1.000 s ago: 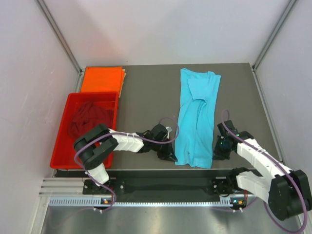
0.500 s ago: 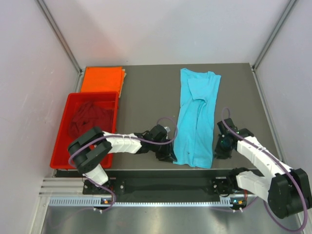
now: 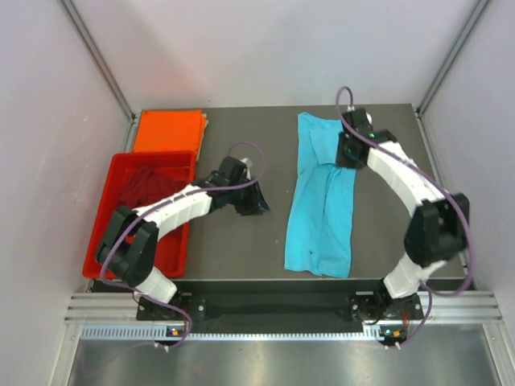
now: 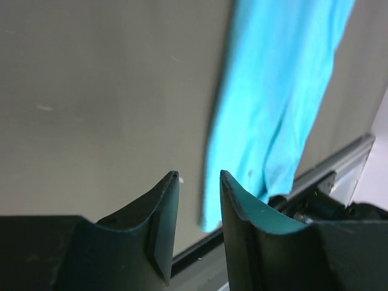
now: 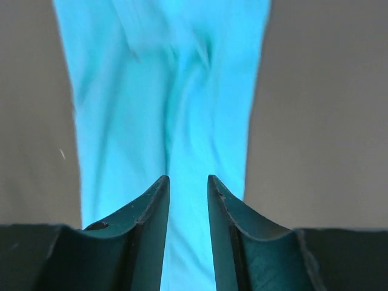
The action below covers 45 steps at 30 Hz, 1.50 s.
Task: Fold and stack the t-shirts
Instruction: Fold the tshirt
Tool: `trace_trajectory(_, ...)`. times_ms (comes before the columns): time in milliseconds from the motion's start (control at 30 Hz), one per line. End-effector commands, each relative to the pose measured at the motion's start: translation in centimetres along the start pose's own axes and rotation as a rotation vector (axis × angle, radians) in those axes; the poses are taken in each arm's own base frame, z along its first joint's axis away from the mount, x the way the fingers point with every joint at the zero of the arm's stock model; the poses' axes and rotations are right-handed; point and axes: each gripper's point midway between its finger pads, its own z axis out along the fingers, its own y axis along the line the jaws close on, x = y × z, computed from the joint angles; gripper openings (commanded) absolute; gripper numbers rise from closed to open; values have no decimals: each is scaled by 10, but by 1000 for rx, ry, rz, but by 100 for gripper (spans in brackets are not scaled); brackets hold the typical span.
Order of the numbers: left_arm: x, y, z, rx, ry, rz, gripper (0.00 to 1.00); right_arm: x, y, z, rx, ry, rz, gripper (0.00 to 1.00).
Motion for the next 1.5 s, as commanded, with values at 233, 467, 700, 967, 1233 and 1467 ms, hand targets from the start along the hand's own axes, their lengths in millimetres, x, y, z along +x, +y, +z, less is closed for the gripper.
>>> trace_trajectory(233, -40, 55, -38, -89, -44, 60, 38, -163, 82, 100, -55, -270, -165, 33)
trace_trajectory(467, -27, 61, -20, -45, 22, 25, 38, -175, 112, 167, -123, -319, -117, 32)
trace_trajectory(700, -24, 62, -10, -29, 53, 8, 38, -162, 116, 203, -130, -297, -127, 36)
trace_trajectory(967, -19, 65, 0, -12, 87, -12, 38, -147, 111, 223, -102, -260, -160, 31)
trace_trajectory(1233, -15, 65, 1, -4, 96, -15, 37, -159, 118, 216, -113, -297, -170, 13)
trace_trajectory(1467, -11, 67, 1, 1, 105, -22, 37, -192, 127, 186, -134, -411, -183, 0)
